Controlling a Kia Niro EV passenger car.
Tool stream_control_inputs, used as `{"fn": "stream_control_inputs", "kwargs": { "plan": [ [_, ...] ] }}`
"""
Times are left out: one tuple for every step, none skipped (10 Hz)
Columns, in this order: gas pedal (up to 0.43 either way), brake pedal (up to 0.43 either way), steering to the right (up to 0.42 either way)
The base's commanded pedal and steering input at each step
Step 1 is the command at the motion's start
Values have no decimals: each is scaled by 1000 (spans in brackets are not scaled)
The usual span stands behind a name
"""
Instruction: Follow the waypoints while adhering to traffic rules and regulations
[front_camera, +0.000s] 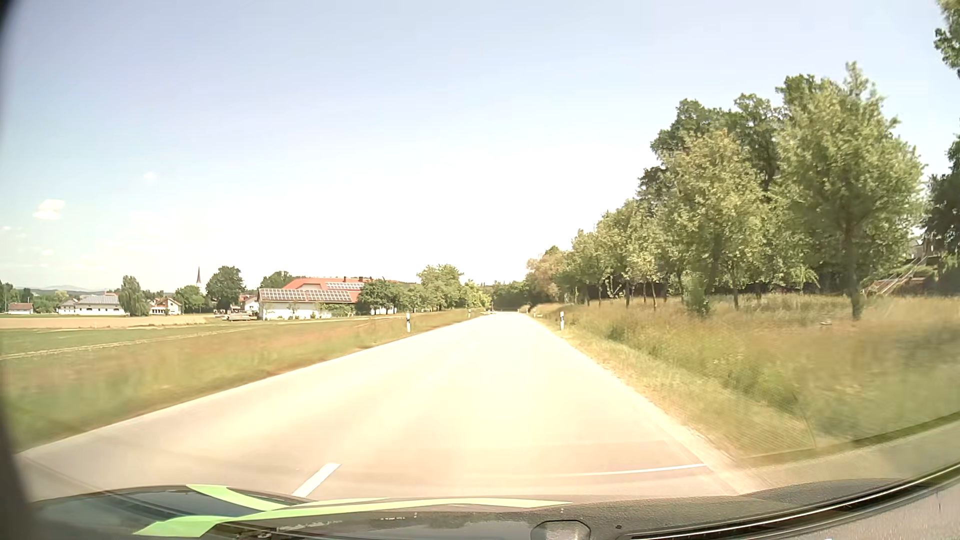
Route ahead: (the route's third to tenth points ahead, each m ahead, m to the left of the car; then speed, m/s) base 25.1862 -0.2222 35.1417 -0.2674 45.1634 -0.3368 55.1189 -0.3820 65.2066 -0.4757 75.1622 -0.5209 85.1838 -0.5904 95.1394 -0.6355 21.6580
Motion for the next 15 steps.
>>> {"fn": "stream_control_inputs", "kwargs": {
  "plan": [
    [209,0,-3],
    [209,0,-3],
    [209,0,-3],
    [209,0,-3],
    [209,0,-2],
    [209,0,-2],
    [209,0,-2],
    [209,0,-2],
    [209,0,-1],
    [209,0,0],
    [197,0,0],
    [177,0,0],
    [177,0,0],
    [177,0,1],
    [189,0,1]
  ]
}}
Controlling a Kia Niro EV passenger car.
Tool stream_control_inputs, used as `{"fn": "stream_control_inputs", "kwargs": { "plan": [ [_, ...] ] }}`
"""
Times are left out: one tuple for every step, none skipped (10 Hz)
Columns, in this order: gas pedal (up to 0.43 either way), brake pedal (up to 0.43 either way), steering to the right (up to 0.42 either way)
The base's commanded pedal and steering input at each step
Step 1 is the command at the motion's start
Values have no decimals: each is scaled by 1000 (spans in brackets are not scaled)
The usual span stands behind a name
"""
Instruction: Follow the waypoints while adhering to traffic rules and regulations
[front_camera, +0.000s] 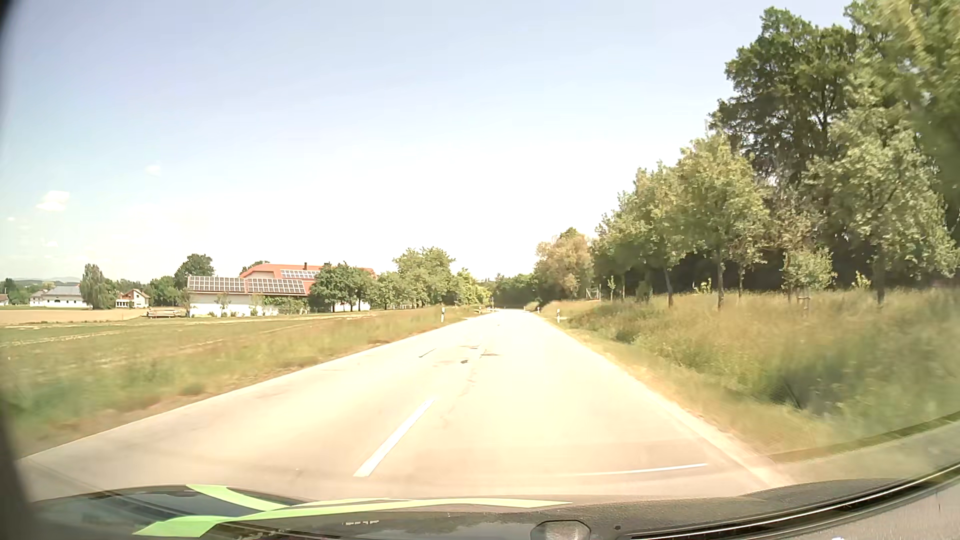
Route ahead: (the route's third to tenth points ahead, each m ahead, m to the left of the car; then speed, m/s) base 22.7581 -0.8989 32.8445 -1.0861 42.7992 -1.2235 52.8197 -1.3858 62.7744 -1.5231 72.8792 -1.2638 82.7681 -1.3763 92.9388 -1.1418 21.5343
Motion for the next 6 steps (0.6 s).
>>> {"fn": "stream_control_inputs", "kwargs": {
  "plan": [
    [189,0,2],
    [189,0,2],
    [177,0,3],
    [169,0,4],
    [169,0,5],
    [169,0,5]
  ]
}}
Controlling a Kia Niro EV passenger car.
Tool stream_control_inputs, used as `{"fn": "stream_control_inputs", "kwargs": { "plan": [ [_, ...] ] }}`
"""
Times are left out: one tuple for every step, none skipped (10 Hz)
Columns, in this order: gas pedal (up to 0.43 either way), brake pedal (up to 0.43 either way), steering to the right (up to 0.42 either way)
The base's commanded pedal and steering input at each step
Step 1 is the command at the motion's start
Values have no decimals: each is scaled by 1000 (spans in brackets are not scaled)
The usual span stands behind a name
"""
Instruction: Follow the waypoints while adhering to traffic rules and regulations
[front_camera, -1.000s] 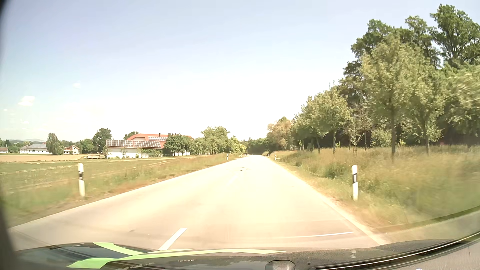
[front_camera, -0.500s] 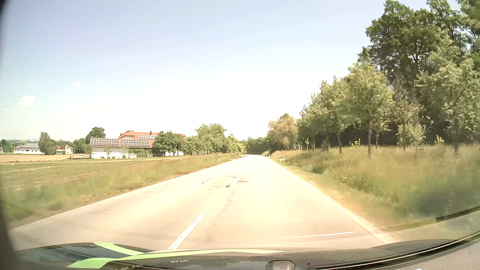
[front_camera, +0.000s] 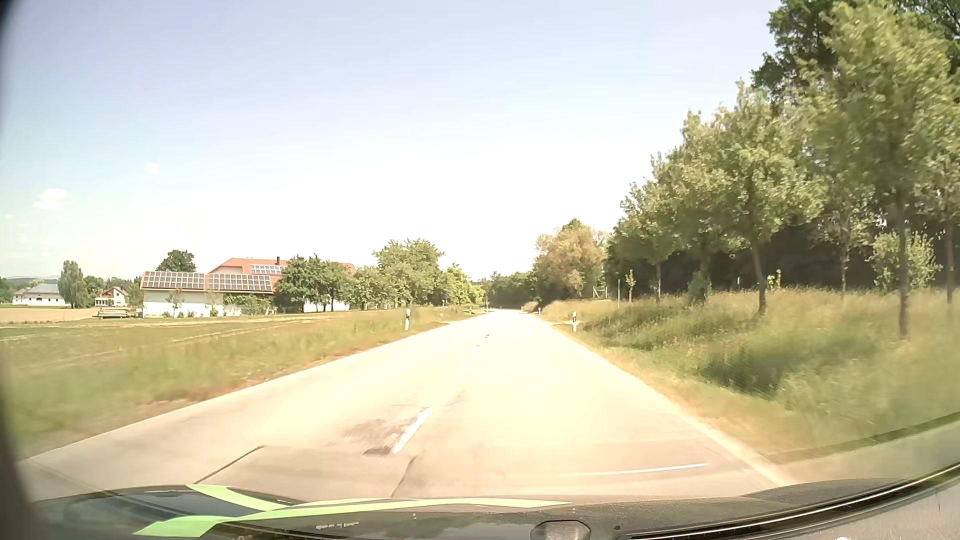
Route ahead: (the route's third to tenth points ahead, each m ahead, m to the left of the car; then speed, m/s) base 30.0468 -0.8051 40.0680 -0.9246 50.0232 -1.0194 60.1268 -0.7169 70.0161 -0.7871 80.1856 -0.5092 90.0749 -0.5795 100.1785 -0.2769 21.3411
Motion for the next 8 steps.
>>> {"fn": "stream_control_inputs", "kwargs": {
  "plan": [
    [169,0,5],
    [169,0,5],
    [157,0,5],
    [157,0,5],
    [130,0,5],
    [98,0,5],
    [98,0,5],
    [8,0,4]
  ]
}}
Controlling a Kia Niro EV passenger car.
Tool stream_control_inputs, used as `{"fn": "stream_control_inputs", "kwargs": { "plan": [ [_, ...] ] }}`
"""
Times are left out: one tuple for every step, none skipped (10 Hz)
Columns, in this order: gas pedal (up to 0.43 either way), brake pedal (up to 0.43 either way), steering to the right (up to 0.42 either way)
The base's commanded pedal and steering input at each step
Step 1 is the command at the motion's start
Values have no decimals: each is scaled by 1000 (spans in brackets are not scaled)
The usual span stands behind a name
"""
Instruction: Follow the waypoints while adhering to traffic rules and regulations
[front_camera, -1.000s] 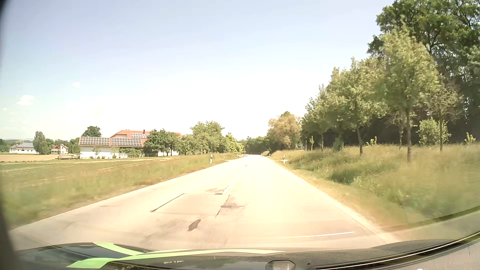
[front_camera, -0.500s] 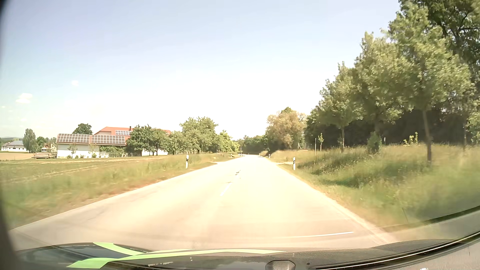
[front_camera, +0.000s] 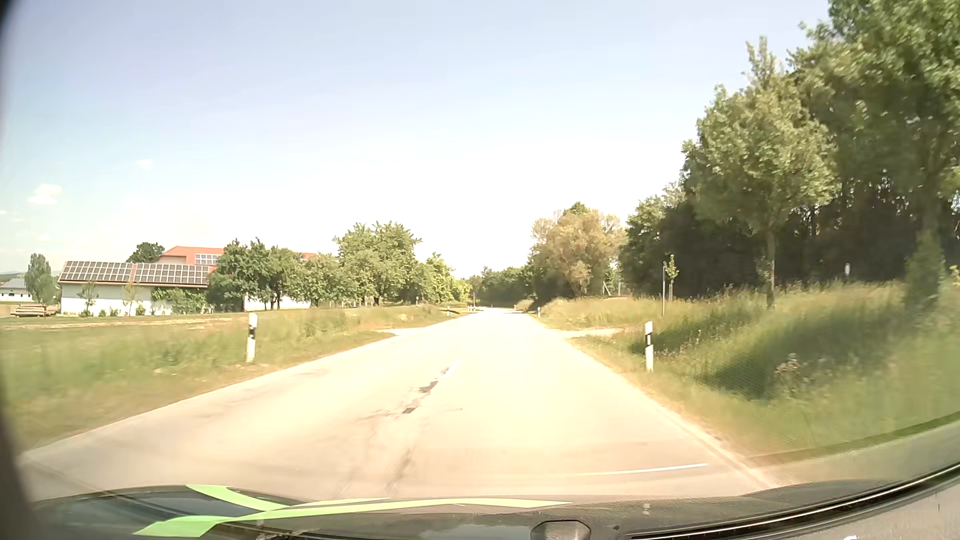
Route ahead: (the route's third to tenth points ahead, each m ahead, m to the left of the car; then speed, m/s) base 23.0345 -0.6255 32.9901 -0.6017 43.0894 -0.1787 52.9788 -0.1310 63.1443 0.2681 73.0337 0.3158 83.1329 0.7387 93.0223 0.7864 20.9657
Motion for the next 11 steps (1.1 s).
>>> {"fn": "stream_control_inputs", "kwargs": {
  "plan": [
    [0,0,3],
    [0,0,3],
    [0,0,2],
    [8,0,2],
    [59,0,1],
    [87,0,2],
    [98,0,2],
    [118,0,2],
    [157,0,1],
    [197,0,1],
    [220,0,0]
  ]
}}
